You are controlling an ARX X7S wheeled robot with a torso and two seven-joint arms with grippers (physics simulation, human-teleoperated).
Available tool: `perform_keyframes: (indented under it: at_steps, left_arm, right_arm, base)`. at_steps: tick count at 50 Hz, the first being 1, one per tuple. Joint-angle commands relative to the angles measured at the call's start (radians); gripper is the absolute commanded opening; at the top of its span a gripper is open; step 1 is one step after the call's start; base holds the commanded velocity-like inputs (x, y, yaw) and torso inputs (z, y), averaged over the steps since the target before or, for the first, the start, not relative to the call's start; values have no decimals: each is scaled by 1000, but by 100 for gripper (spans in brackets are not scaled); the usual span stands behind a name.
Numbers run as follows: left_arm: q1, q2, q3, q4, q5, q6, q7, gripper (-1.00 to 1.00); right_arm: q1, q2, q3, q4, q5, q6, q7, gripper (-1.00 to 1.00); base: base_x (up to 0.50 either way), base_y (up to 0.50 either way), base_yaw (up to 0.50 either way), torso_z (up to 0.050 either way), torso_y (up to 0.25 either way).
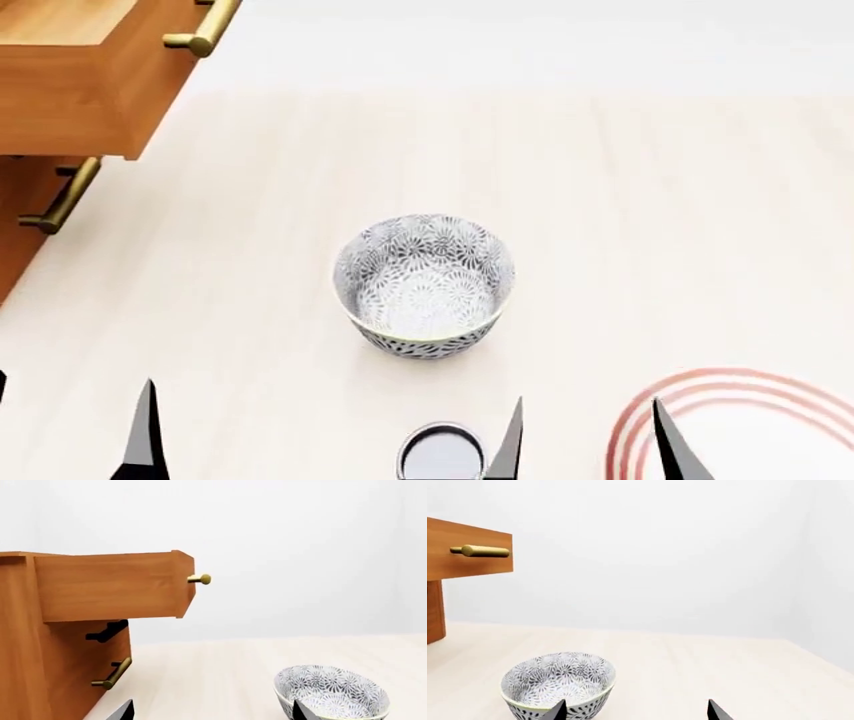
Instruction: Put the ketchup in the top drawer of the cabinet.
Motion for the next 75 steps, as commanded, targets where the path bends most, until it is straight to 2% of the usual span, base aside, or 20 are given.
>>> perform_keyframes:
  at_steps: [1, 20, 64, 75]
  left_arm:
    - [-1, -11, 5, 4, -6, -2, -11, 100]
    - [2, -22, 9, 3, -21, 2, -28, 100]
    - [-1, -63, 45, 2, -43, 10, -68, 100]
    - [0, -75, 50, -1, -48, 17, -79, 100]
  right_arm:
    - [2, 8, -7, -10, 8, 8, 10, 100]
    - [-1, 19, -12, -14, 15, 8, 31, 100]
    - [0, 53, -38, -9, 18, 1, 81, 100]
    - [6, 64, -50, -12, 23, 8, 92, 100]
  base:
    - [500, 0, 0, 0, 0]
    - [500, 0, 0, 0, 1]
    - [0, 491, 0, 0, 0]
    - [0, 0, 0, 0, 0]
